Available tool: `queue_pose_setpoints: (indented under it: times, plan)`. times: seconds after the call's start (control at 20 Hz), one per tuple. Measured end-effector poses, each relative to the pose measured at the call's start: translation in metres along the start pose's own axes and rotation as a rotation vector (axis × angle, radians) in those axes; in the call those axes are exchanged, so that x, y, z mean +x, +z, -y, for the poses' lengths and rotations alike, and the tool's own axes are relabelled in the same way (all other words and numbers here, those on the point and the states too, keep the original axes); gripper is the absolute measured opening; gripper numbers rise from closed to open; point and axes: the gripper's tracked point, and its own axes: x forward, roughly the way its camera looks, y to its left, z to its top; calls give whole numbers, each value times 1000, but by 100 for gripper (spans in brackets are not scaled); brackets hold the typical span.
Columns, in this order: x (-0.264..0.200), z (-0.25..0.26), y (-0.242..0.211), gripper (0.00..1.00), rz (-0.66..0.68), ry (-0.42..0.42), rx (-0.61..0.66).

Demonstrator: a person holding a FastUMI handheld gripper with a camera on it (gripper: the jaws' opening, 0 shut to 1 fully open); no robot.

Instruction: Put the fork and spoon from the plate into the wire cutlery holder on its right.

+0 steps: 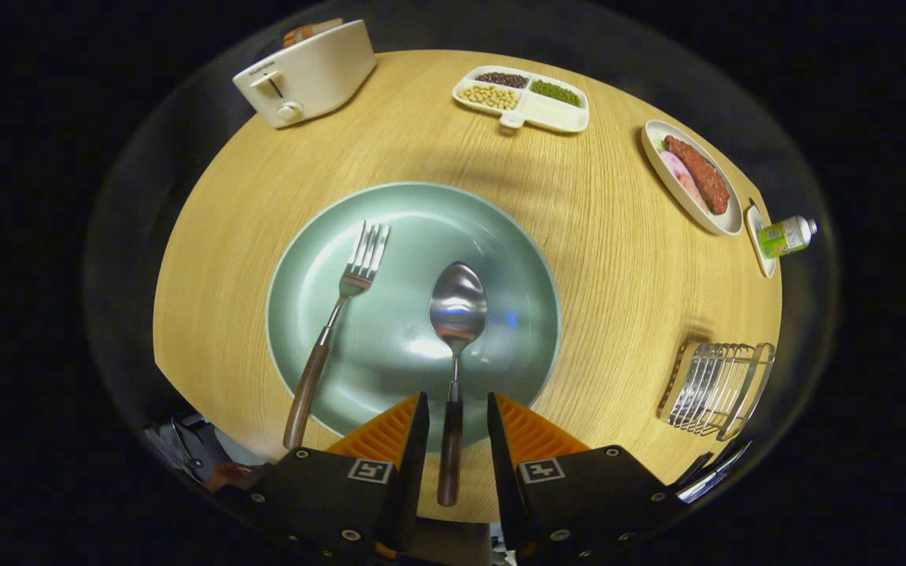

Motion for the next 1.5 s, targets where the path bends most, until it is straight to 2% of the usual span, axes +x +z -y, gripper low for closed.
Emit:
queue_pose_setpoints:
  times: [0.15, 0.2, 0.45, 0.6, 0.75, 1.0, 1.25, 1.5]
  plan:
    - [10, -1, -3, 31, -38, -2, 32]
    - [13, 0, -4, 19, -44, -6, 37]
    - [17, -8, 1, 6, -8, 46, 94]
    - [14, -11, 4, 4, 37, 82, 123]
    - [5, -5, 6, 4, 95, 82, 134]
    - [-34, 11, 13, 4, 235, 109, 165]
    - [-74, 56, 9, 4, 346, 36, 175]
    - [-98, 118, -14, 4, 391, -29, 253]
